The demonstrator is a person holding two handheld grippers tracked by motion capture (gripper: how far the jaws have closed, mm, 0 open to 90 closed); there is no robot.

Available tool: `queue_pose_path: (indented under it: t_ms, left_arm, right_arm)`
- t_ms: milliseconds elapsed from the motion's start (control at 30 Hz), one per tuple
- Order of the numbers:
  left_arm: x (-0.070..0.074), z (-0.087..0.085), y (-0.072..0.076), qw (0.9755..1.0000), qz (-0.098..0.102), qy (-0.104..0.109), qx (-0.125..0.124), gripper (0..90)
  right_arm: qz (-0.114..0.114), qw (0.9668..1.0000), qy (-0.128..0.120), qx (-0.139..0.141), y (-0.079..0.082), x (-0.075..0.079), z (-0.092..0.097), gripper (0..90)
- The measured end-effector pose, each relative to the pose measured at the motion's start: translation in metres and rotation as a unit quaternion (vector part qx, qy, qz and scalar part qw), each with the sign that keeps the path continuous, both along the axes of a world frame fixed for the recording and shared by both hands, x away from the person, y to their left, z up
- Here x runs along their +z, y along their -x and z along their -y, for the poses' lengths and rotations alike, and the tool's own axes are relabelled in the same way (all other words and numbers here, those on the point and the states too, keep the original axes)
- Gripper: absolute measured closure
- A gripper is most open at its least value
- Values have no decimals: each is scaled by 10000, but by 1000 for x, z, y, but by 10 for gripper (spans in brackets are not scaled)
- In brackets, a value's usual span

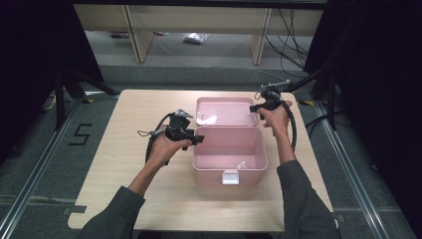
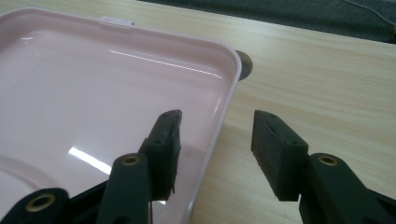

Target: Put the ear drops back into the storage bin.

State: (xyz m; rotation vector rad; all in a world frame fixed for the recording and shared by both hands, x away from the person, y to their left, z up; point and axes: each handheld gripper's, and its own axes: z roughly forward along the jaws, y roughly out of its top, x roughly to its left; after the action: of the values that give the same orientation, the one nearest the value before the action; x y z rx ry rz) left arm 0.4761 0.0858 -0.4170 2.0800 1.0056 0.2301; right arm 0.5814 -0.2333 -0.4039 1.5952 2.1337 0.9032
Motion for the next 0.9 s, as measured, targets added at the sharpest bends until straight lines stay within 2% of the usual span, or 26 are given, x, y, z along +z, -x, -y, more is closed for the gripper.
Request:
queue_pose_path:
  t_ms: [33, 67, 100, 133, 167, 233, 267, 333, 367, 433, 467, 567, 600, 633, 667, 700, 733, 767, 833, 900]
  left_arm:
    - [0, 0, -1, 10000, 2, -1, -10, 575]
    - [0, 1, -2, 10000, -2, -1, -30, 590]
    - [0, 1, -2, 10000, -4, -28, -35, 607]
    - [0, 2, -3, 10000, 3, -30, -28, 614]
    - [1, 2, -3, 9999, 25, -99, -39, 618]
    - [1, 4, -2, 9999, 80, -123, -29, 628]
    - [2, 4, -2, 9998, 78, -176, -32, 631]
    - [2, 4, -2, 9998, 89, -191, -27, 638]
    - [2, 5, -2, 9998, 91, -192, -18, 641]
    - [3, 5, -2, 9997, 96, -207, -18, 644]
    - [3, 5, -2, 9997, 98, -208, -14, 645]
    - [3, 5, -2, 9998, 98, -195, -9, 645]
    - [3, 5, -2, 9998, 98, -188, -10, 646]
    - [2, 5, -2, 9998, 97, -180, -6, 646]
    - [2, 5, -2, 9998, 96, -172, -3, 646]
    - [2, 5, -2, 9998, 96, -174, -4, 646]
    - [2, 5, -2, 9998, 98, -174, -4, 646]
    - [2, 4, -2, 9998, 97, -168, -2, 646]
    - [2, 4, -2, 9998, 87, -159, 0, 646]
    - [2, 4, -2, 9998, 84, -161, -1, 647]
  right_arm:
    - [-115, 9996, -125, -204, 1, -1, -4, 531]
    - [-119, 9996, -73, -241, 1, -1, -4, 531]
    - [-1, 10000, 17, -13, -1, -1, 1, 532]
    - [34, 10000, 86, -23, -2, -1, 2, 532]
    - [13, 10000, -20, -27, -2, -1, 3, 532]
    - [35, 10000, 10, 16, -2, -3, 6, 535]
    - [86, 9999, 117, 61, -3, -3, 8, 535]
    - [105, 9999, 123, 16, -4, -4, 8, 537]
    - [64, 10000, 23, 33, -4, -4, 9, 540]
    - [46, 9999, 77, 62, -6, -2, 9, 541]
    - [80, 9998, 199, 50, -6, -1, 8, 542]
    - [39, 10000, 58, -42, -8, 4, 3, 552]
    - [63, 9999, 135, 28, -9, 6, 2, 562]
    - [112, 9999, 88, 14, -9, 8, 1, 571]
    - [37, 9999, 149, 53, -10, 8, 1, 571]
    - [92, 9995, 307, 79, -12, 7, 0, 572]
    - [-67, 9998, 201, -49, -11, 7, -4, 577]
    - [10, 9995, 310, -4, -13, 6, -3, 582]
    - [-31, 9995, 310, 73, -15, 4, -4, 595]
    - [-85, 9994, 330, 24, -16, 3, -6, 617]
